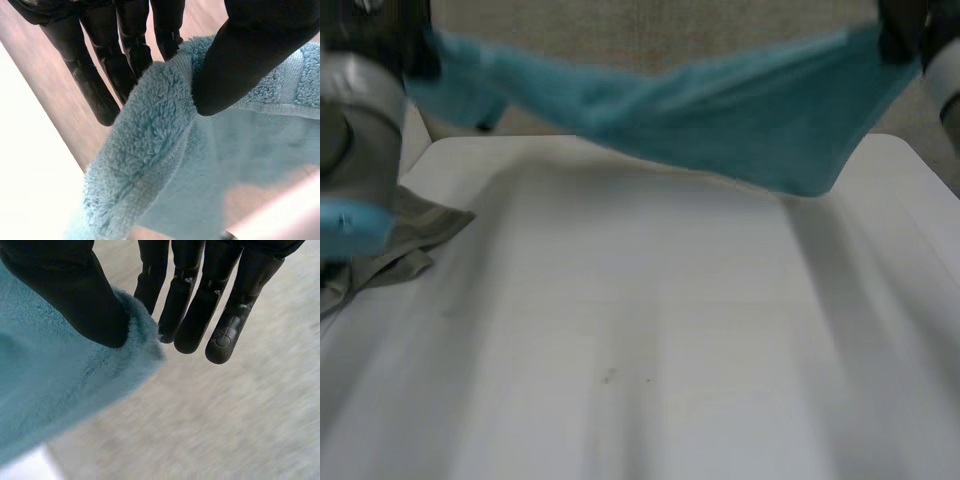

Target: Fold the laundry.

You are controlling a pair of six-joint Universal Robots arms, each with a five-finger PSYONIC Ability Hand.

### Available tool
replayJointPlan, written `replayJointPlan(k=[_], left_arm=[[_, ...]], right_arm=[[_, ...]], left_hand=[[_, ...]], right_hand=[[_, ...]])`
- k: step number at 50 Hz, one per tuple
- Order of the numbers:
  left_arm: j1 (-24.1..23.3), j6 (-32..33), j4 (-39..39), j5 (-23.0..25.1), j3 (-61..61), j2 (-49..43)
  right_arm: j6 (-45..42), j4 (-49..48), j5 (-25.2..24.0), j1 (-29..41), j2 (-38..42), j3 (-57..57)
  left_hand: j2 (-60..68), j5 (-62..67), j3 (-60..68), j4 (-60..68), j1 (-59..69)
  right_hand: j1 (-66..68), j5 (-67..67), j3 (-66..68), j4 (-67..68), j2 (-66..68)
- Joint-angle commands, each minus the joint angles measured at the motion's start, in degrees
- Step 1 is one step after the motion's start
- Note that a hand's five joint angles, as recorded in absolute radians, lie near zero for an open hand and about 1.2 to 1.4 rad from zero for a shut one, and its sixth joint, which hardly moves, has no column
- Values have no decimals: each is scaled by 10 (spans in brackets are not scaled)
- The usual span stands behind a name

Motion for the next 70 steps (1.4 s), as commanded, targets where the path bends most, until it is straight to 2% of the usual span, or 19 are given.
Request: replayJointPlan(k=[1,8,12,17,19,23,29,36,41,42,45,49,53,58,63,65,67,70], left_arm=[[7,1,-1,29,-160,-6],[9,17,-8,40,-239,-21],[13,46,-21,36,-254,11],[23,84,-74,36,-285,100],[24,90,-108,37,-293,146],[31,93,-159,39,-299,218],[34,95,-215,42,-295,265],[35,95,-216,42,-305,239],[28,95,-211,42,-296,138],[27,95,-209,41,-291,121],[25,95,-199,40,-257,52],[22,95,-191,37,-188,-33],[10,95,-196,31,-70,-108],[1,95,-197,16,108,-157],[-10,85,-164,6,320,-168],[-12,78,-130,5,356,-165],[-16,62,-69,-2,369,-158],[-21,46,-23,-12,359,-142]], right_arm=[[-21,10,-70,-35,12,144],[-88,46,-72,-49,26,194],[-130,119,-67,-58,19,192],[-147,236,-60,-64,-36,189],[-150,308,-54,-83,-90,187],[-156,372,-53,-120,-157,180],[-173,404,-61,-153,-209,171],[-176,401,-60,-150,-197,199],[-176,371,-52,-148,-117,217],[-176,356,-46,-146,-79,211],[-176,337,-27,-136,-36,194],[-176,320,37,-89,42,124],[-169,308,70,-55,93,33],[-137,253,71,-31,124,-104],[-47,140,71,-15,127,-246],[3,70,68,-15,117,-279],[38,20,69,-18,102,-278],[93,-61,67,-19,63,-260]], left_hand=[[113,145,117,112,153],[113,145,117,112,153],[113,145,117,112,153],[113,145,117,112,153],[113,145,117,112,153],[113,145,117,112,153],[113,145,117,112,153],[113,145,117,112,153],[113,145,117,112,153],[113,145,117,112,153],[113,145,117,112,153],[113,145,117,112,153],[113,145,117,112,153],[113,145,117,112,153],[113,145,117,112,153],[113,145,117,112,153],[113,145,117,112,153],[113,145,117,112,153]], right_hand=[[236,133,125,120,128],[236,133,125,120,128],[236,133,125,120,128],[236,133,125,120,128],[236,133,125,120,128],[236,133,125,120,128],[236,133,125,120,128],[236,133,125,120,128],[236,133,125,120,128],[236,133,125,120,128],[236,133,125,120,128],[236,133,125,120,128],[236,133,125,120,128],[236,133,125,120,128],[236,133,125,120,128],[236,133,125,120,128],[236,133,125,120,128],[236,133,125,120,128]])
